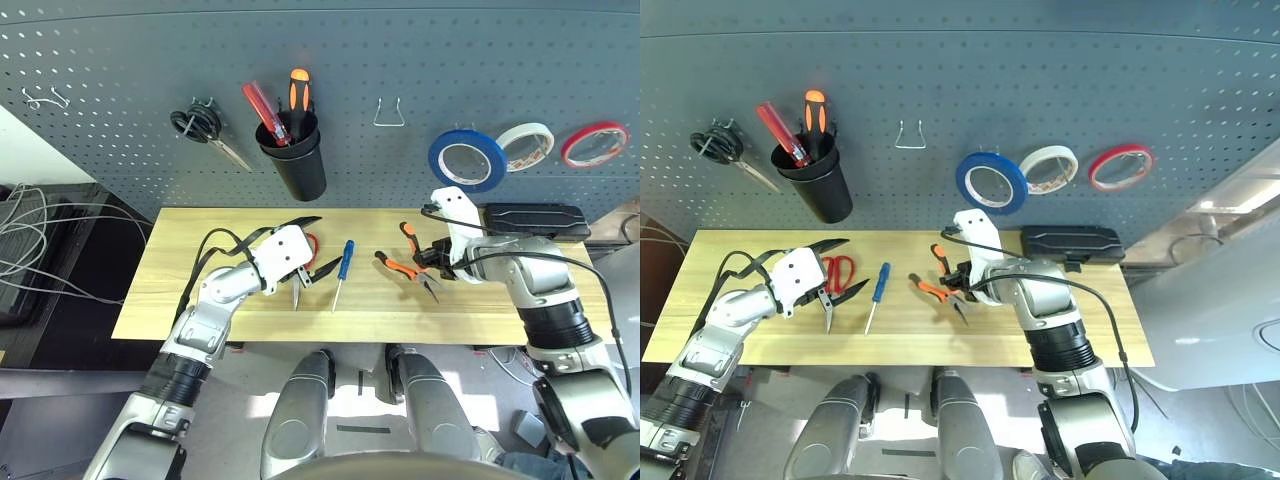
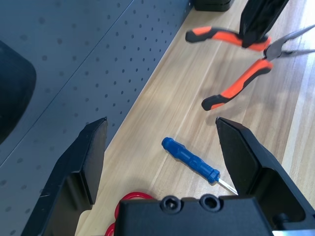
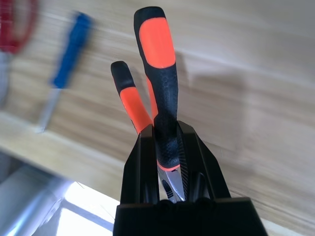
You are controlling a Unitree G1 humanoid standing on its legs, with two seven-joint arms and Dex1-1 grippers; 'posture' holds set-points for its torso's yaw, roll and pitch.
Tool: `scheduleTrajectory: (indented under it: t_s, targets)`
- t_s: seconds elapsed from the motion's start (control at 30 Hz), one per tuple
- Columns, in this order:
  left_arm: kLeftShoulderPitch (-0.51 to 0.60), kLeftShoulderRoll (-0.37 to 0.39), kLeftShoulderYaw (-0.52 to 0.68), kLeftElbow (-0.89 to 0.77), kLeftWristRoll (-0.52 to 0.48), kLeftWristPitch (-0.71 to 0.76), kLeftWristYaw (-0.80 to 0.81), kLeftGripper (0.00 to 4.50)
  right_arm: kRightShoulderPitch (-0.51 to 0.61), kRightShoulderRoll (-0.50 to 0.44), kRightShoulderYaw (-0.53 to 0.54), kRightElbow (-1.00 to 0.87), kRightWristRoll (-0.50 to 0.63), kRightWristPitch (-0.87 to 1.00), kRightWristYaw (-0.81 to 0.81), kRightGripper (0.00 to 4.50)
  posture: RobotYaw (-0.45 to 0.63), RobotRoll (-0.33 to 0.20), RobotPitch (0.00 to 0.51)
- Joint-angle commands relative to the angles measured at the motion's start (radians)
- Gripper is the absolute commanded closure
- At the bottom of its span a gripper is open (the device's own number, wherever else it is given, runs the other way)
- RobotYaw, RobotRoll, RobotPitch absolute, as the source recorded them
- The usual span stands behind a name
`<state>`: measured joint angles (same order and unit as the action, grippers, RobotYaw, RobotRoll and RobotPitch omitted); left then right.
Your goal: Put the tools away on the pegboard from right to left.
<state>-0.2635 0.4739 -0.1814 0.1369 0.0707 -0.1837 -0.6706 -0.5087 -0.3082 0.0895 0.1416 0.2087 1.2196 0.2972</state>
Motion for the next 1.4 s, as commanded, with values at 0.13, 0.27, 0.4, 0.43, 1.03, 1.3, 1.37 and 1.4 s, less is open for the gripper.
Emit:
scheduleTrajectory:
  t_s: [0.13,0.27,0.4,0.43,1.03,1.3,1.37,1.4]
  targets:
    - [-0.009,-0.005,-0.019,0.028,0.007,-0.008,-0.014,0.0,0.013,-0.004,-0.068,0.159,-0.054,-0.114,-0.077,4.11,0.02,0.0,0.253]
    - [-0.017,-0.015,-0.027,0.034,0.01,-0.011,-0.013,0.0,0.024,0.001,-0.1,0.22,-0.075,-0.161,-0.113,4.11,0.01,0.0,0.251]
    - [-0.019,-0.017,-0.029,0.035,0.01,-0.012,-0.012,0.0,0.039,-0.007,-0.106,0.218,-0.084,-0.179,-0.117,3.37,0.01,0.0,0.254]
    - [-0.019,-0.017,-0.03,0.035,0.01,-0.012,-0.012,0.0,0.048,-0.015,-0.105,0.215,-0.085,-0.185,-0.113,3.09,0.01,0.0,0.254]
    - [-0.006,-0.016,-0.027,0.033,0.015,-0.012,-0.006,0.0,0.027,-0.047,-0.091,0.277,-0.086,-0.247,-0.018,0.03,0.01,0.0,0.259]
    - [0.002,-0.013,-0.026,0.025,0.016,-0.008,-0.001,0.0,-0.011,-0.004,-0.086,0.306,-0.105,-0.249,-0.027,0.03,0.02,0.0,0.265]
    - [0.003,-0.013,-0.027,0.025,0.016,-0.007,0.001,0.0,-0.013,0.006,-0.083,0.304,-0.108,-0.236,-0.035,0.03,0.02,0.0,0.266]
    - [0.004,-0.014,-0.027,0.026,0.017,-0.007,0.001,0.0,-0.012,0.012,-0.077,0.303,-0.111,-0.229,-0.037,0.03,0.02,0.0,0.266]
